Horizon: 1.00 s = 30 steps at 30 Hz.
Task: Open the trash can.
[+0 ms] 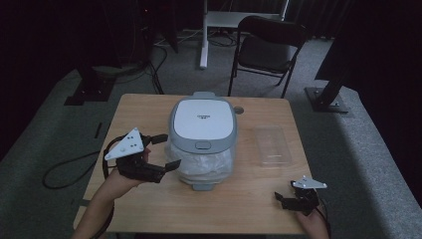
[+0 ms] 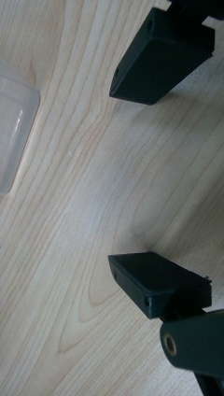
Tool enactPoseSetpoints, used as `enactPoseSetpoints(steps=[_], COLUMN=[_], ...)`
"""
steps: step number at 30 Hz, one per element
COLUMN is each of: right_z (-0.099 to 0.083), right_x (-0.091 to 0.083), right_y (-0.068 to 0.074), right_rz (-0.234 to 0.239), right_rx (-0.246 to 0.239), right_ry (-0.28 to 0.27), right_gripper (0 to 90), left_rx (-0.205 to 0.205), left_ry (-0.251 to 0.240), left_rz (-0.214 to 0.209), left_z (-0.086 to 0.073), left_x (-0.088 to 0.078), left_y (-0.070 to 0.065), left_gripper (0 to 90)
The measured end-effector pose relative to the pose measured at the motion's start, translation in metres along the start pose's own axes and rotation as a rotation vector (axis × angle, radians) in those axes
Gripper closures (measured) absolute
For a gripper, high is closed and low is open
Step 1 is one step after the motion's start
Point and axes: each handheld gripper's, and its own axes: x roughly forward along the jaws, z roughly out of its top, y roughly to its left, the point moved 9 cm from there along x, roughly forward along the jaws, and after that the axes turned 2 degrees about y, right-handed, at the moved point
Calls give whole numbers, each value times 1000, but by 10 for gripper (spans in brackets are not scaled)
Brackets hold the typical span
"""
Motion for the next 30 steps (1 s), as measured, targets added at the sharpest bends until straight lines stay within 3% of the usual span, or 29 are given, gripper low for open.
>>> enactPoseSetpoints(steps=[4, 10, 16, 20, 25, 26, 30], right_z=[0, 0, 0, 0, 0, 0, 0], right_x=[0, 0, 0, 0, 0, 0, 0], right_y=[0, 0, -1, -1, -1, -1, -1], right_rz=[0, -3, -5, -6, -7, -7, -7], right_rx=[0, 4, 5, 6, 7, 7, 7], right_ry=[0, 1, 0, 1, 1, 1, 1], right_gripper=[163, 163, 163, 164, 164, 165, 165], left_rx=[1, 49, 17, 26, 39, 49, 13], left_ry=[-5, -32, -67, -67, -46, -46, -51], left_rz=[-18, -63, -116, -125, -129, -111, -93], left_z=[7, 13, 18, 19, 19, 19, 19], left_x=[5, 21, 33, 40, 49, 51, 58], left_y=[-2, -9, -11, -13, -16, -15, -11], left_gripper=[187, 301, 449, 476, 621, 640, 749])
